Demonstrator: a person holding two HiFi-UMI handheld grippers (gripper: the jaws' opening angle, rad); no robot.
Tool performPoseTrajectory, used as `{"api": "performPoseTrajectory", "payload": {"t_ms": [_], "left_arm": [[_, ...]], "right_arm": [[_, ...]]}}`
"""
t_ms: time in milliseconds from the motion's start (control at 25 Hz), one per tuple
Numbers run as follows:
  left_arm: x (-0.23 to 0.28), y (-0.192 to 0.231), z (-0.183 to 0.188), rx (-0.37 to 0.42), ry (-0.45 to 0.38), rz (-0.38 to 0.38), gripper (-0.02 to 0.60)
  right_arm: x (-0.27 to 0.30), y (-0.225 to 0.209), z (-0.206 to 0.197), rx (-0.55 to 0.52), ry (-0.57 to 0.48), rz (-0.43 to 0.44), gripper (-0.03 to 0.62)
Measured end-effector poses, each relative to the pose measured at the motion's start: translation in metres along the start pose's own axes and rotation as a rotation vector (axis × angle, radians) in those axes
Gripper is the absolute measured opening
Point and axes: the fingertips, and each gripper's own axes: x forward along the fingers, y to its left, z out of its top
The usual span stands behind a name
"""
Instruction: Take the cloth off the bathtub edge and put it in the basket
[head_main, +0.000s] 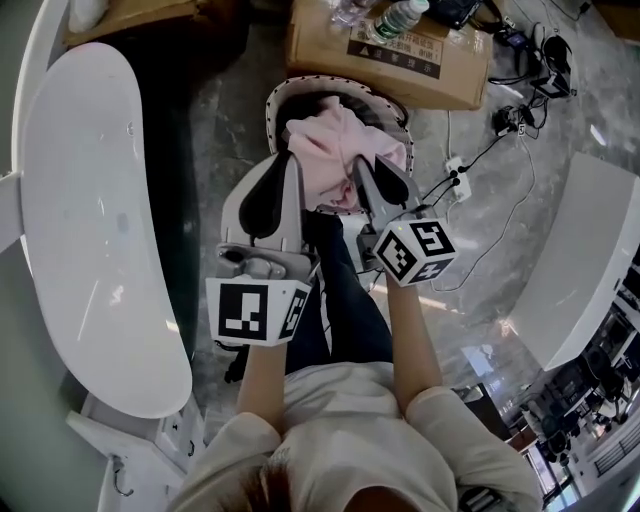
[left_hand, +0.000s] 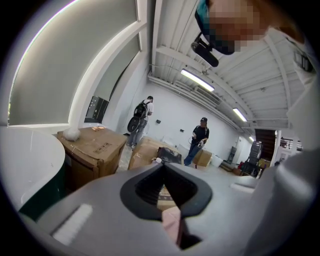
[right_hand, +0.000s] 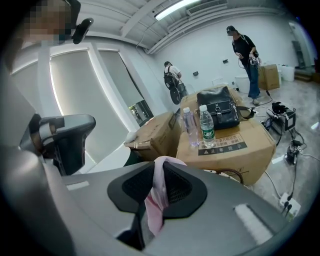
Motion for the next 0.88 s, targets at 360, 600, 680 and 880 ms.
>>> {"api": "performPoseTrajectory", "payload": {"t_ms": [360, 600, 680, 880], "left_arm": [[0.017, 0.012, -0.04, -0.041, 0.031, 0.005, 0.049], [0.019, 0.014, -0.065, -0.043, 0.064, -0.005, 0.049], [0.021, 0.017, -0.071, -0.042, 0.074, -0.001, 0.049], [0.023, 0.022, -0.08, -0.041, 0.081, 0.005, 0.049]], "right_arm": [[0.032, -0.034, -0.05, -0.002, 0.048, -0.061, 0.051], [0.047, -0.058, -0.084, -0.014, 0.096, -0.108, 0.051], [0.053, -0.066, -0.094, -0.012, 0.109, -0.118, 0.051], [0.067, -0.082, -0.111, -0.012, 0.127, -0.141, 0.051]]}}
